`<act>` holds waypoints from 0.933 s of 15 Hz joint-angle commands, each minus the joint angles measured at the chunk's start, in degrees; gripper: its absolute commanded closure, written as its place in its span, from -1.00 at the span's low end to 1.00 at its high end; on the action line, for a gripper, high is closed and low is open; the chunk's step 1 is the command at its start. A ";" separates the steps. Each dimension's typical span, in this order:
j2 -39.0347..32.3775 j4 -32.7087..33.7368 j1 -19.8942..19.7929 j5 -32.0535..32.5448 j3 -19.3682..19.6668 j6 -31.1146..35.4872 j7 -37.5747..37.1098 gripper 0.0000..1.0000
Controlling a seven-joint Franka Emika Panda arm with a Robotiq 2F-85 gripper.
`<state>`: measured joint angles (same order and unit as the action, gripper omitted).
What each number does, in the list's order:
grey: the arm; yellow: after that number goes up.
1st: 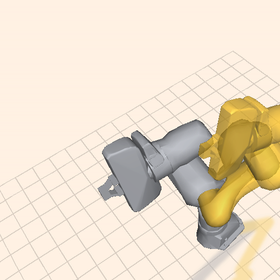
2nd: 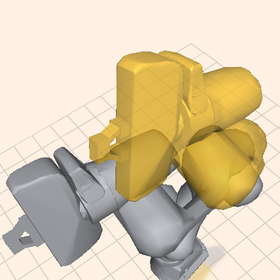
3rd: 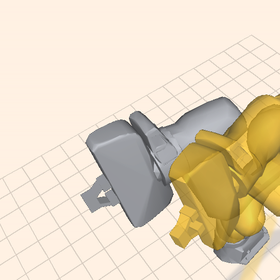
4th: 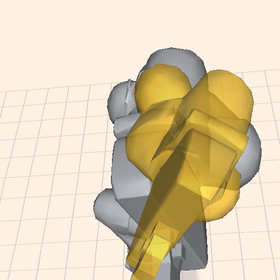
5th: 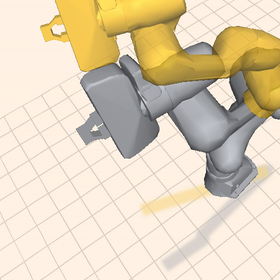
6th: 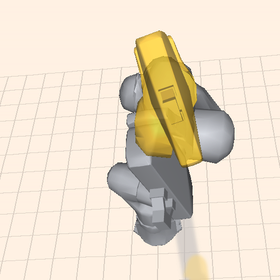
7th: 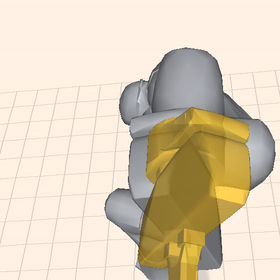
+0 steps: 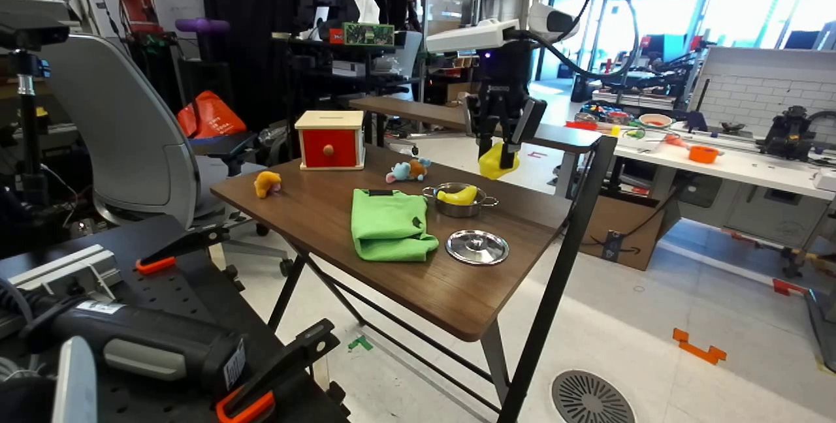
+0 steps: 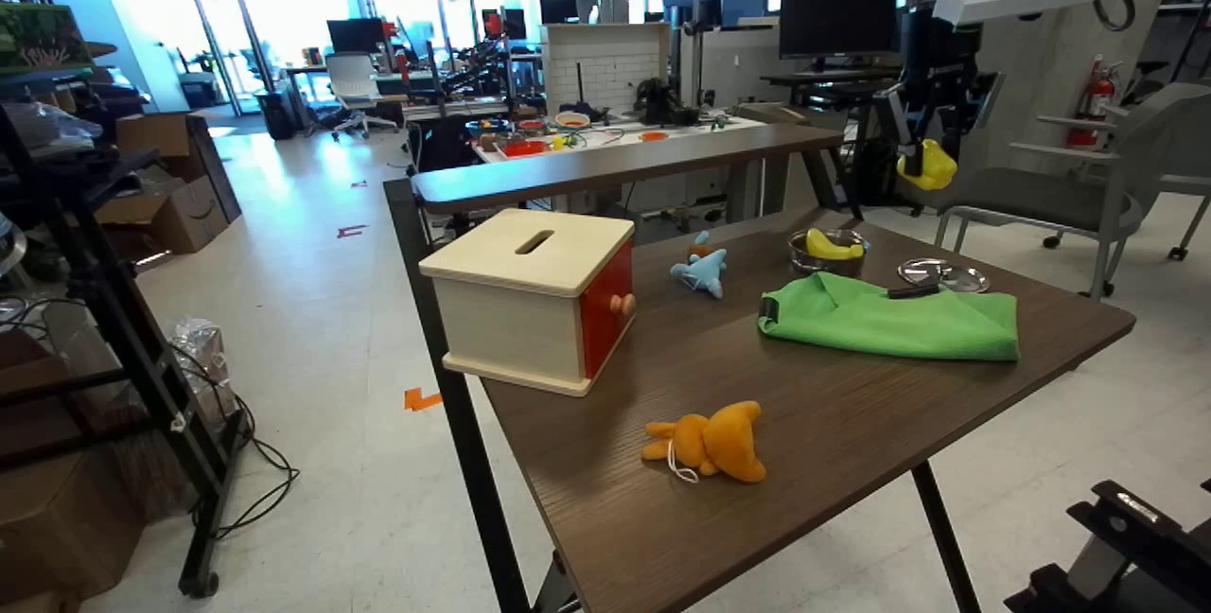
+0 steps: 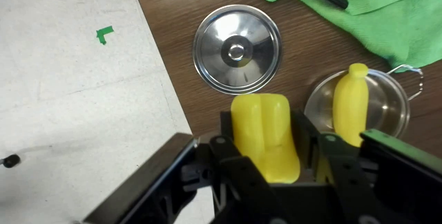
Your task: Pick up the yellow pepper and set it down on the upper right side of the table
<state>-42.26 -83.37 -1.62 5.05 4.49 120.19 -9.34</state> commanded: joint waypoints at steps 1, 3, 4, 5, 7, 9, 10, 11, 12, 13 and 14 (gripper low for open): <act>-6.89 9.21 -0.65 -1.27 1.38 -4.55 -2.96 0.61; -10.04 12.72 -1.03 -1.46 1.76 -6.52 -4.03 0.61; -11.36 14.12 -1.18 -1.55 1.86 -7.23 -4.55 0.61; -12.81 15.93 -1.43 -1.63 1.89 -8.36 -4.84 0.61; -15.20 18.76 -1.66 -1.59 1.97 -9.88 -5.63 0.61; -17.45 21.59 -1.78 -1.59 2.03 -11.42 -6.40 0.61; -18.48 23.02 -1.84 -1.58 2.05 -12.37 -6.70 0.61; -19.54 24.45 -1.88 -1.59 2.05 -13.25 -6.95 0.61; -20.52 25.77 -1.93 -1.66 1.98 -14.01 -7.16 0.61; -21.47 27.02 -1.89 -1.60 1.99 -14.98 -7.38 0.61; -22.34 28.22 -1.87 -1.54 1.98 -15.64 -7.50 0.61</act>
<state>-60.58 -61.94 -3.17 5.04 6.17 108.69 -16.37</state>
